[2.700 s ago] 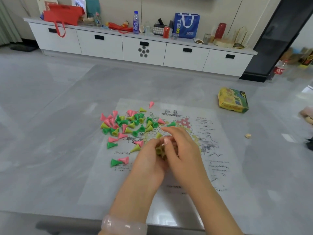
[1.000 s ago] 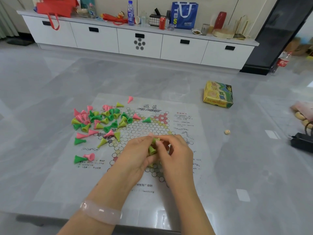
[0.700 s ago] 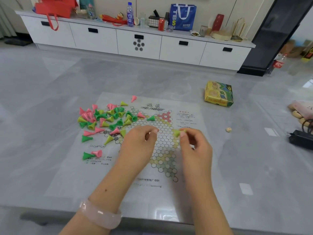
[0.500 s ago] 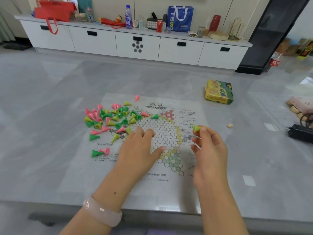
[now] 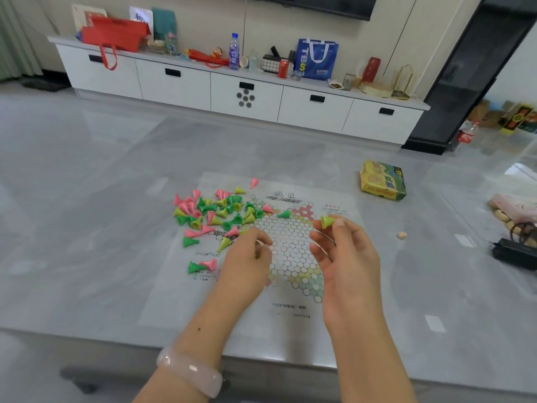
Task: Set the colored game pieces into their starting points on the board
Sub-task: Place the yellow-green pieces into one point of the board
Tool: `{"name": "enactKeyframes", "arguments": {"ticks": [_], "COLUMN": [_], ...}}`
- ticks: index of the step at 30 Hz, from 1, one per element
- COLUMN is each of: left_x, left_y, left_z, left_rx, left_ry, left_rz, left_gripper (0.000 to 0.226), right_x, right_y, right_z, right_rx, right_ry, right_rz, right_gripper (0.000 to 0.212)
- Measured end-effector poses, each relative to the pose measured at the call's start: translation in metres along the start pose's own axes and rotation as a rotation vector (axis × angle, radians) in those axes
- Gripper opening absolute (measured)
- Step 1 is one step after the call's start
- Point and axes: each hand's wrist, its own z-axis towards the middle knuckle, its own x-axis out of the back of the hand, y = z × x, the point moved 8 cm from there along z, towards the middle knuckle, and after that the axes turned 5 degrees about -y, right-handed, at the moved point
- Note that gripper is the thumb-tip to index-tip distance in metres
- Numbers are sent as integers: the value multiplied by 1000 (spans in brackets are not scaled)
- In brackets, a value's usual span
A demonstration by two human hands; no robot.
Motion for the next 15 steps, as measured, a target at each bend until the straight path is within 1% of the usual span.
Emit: {"name": "enactKeyframes", "arguments": {"ticks": [2, 4, 7, 9, 11, 15], "left_x": [14, 20, 29, 36, 39, 33], "left_y": [-12, -23, -29, -33, -39, -37], "left_z": [-1, 0, -1, -3, -4, -9], "left_rx": [134, 246, 328, 358, 385, 478], "left_ry": [53, 61, 126, 196, 224, 164], "left_rz": [-214, -463, -812, -934, -1033, -1276], "left_gripper": [24, 25, 22, 20, 17, 13], "right_x": [-1, 2, 13, 21, 29, 42], "right_y": [3, -1, -18, -26, -20, -4], "right_z": [1, 3, 6, 7, 7, 9], "right_rx": [-3, 12, 89, 114, 101, 72], "right_ry": [-21, -33, -21, -18, -24, -20], "right_rz": [-70, -129, -198, -250, -321, -464], "right_gripper": [16, 15, 15, 14, 15, 19]}}
